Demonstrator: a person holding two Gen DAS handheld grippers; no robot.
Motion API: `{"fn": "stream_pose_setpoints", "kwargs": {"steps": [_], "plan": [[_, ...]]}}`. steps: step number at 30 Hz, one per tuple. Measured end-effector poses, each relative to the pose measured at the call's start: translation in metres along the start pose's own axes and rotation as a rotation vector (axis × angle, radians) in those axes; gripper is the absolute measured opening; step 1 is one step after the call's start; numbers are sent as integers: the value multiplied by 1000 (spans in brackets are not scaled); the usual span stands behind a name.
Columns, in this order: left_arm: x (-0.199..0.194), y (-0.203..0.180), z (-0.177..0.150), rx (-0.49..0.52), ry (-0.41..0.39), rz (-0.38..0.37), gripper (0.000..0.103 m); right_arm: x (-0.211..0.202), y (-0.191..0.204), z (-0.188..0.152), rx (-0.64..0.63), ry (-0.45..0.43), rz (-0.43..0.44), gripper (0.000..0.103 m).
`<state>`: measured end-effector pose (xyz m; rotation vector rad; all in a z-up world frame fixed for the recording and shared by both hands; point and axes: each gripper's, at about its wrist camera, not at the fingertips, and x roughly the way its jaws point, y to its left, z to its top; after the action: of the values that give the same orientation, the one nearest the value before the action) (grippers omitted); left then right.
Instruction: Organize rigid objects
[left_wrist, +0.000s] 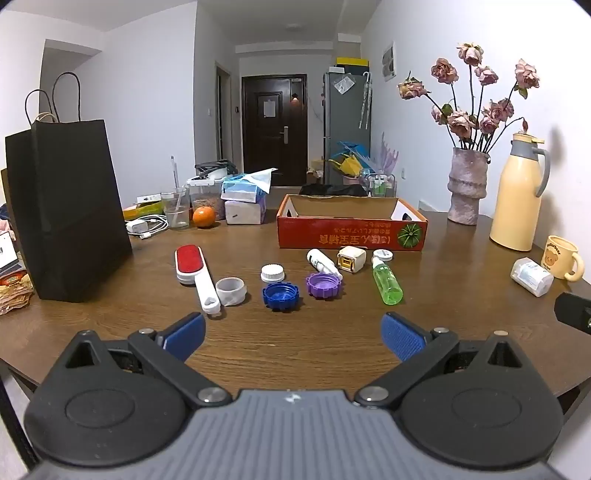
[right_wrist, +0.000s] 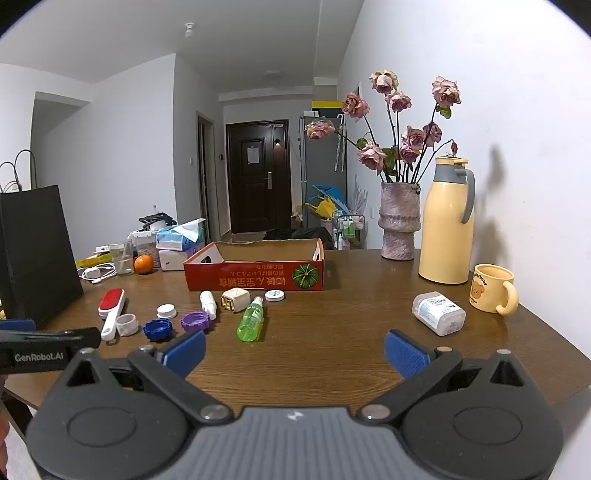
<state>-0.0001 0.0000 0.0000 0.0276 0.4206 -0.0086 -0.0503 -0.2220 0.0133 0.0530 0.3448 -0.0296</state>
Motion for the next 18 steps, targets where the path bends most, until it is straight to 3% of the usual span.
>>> {"fn": "stream_pose_setpoints", "kwargs": {"steps": [18], "plan": [[1, -2, 2, -1, 3, -6, 103, 1, 0, 0, -1, -1, 0, 103]]}}
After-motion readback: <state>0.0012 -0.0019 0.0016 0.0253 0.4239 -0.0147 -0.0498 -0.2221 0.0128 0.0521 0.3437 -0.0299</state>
